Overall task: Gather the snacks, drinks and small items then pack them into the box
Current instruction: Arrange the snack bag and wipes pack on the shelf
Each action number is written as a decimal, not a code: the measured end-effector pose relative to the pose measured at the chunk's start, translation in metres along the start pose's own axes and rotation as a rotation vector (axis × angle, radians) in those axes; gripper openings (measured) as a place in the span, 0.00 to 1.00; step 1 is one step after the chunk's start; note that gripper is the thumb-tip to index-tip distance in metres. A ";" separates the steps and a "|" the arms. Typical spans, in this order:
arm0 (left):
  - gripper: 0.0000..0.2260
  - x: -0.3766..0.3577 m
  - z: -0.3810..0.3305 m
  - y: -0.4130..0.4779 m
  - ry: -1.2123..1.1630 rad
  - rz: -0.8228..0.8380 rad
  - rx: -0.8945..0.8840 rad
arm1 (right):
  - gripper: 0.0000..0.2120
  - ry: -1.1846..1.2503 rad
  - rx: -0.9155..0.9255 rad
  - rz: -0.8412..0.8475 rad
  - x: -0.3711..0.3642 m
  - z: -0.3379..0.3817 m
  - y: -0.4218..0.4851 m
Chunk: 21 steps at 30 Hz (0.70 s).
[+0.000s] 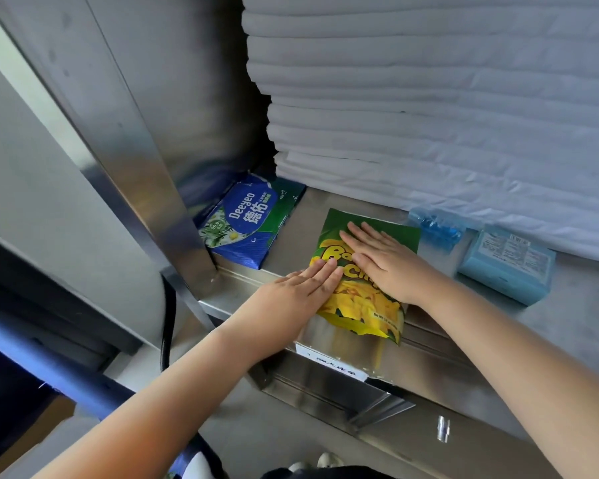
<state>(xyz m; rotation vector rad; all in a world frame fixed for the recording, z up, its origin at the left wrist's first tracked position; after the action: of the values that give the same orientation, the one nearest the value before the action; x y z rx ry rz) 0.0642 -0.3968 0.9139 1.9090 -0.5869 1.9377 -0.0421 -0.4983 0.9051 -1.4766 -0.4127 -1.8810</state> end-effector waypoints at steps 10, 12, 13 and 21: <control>0.39 0.019 -0.018 -0.008 0.058 -0.161 -0.058 | 0.38 0.041 0.178 -0.078 -0.004 0.053 -0.074; 0.39 0.020 -0.021 -0.007 0.044 -0.169 -0.071 | 0.38 -0.083 0.167 -0.069 -0.014 0.053 -0.077; 0.39 0.020 -0.021 -0.007 0.040 -0.169 -0.068 | 0.37 -0.117 0.169 -0.077 -0.016 0.053 -0.076; 0.33 0.018 -0.022 -0.008 0.048 -0.188 -0.059 | 0.34 -0.168 -0.012 -0.193 -0.013 0.043 -0.083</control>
<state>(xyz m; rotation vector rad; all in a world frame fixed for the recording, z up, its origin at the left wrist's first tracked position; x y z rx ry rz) 0.0496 -0.3793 0.9318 1.8067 -0.4289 1.8226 -0.0668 -0.4080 0.9195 -1.6604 -0.6439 -1.9152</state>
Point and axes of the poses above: each hand's wrist, its own y-axis towards the middle knuckle, its own x-axis out of the back of the hand, z = x × y, the point moved 8 cm from there along y, towards the middle knuckle, and after that the axes turned 3 degrees about z, right-handed, at the moved point
